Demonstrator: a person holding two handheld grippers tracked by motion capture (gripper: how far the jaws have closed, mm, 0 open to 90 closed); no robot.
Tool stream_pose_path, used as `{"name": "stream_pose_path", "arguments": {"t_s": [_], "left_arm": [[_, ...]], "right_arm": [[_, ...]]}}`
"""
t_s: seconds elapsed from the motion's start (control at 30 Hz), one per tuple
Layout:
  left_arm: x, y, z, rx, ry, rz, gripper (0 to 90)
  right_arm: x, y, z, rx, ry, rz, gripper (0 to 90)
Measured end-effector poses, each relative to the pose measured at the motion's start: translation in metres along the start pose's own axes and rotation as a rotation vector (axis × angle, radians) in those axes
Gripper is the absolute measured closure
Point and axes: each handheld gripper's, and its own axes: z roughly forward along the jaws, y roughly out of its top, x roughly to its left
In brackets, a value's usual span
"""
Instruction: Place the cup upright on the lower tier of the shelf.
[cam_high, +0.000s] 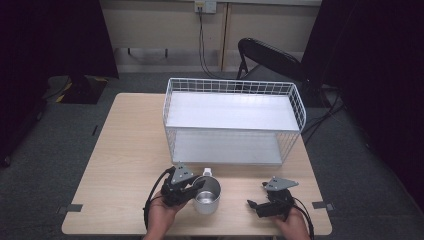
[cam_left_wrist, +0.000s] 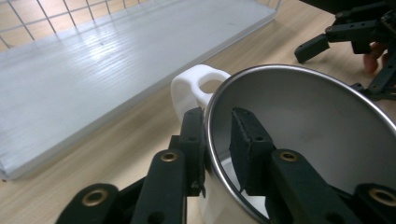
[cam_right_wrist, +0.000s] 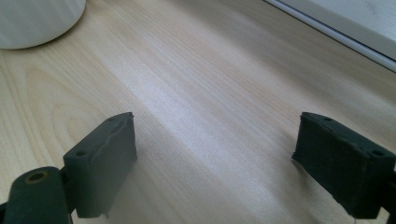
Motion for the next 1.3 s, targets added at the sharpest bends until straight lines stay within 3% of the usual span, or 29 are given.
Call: {"name": "stream_pose_path", "arguments": {"t_s": [0.5, 0.53, 0.67, 0.87, 1.3], "left_arm": [[-0.002, 0.003, -0.002, -0.004, 0.018, 0.036, 81.7], [-0.002, 0.003, -0.001, -0.009, 0.016, 0.02, 81.8], [0.0, 0.006, -0.001, -0.003, 0.021, 0.029, 81.8], [0.004, 0.014, 0.003, -0.022, 0.036, 0.003, 81.8], [0.007, 0.034, 0.012, -0.028, 0.076, 0.001, 81.8]], "right_arm": [[0.0, 0.0, 0.0, 0.0, 0.003, 0.001, 11.6], [0.0, 0.0, 0.0, 0.0, 0.003, 0.001, 11.6], [0.0, 0.0, 0.0, -0.001, 0.004, 0.0, 11.6], [0.0, 0.0, 0.0, -0.001, 0.005, -0.001, 11.6], [0.0, 0.0, 0.0, -0.001, 0.005, -0.001, 11.6]]}}
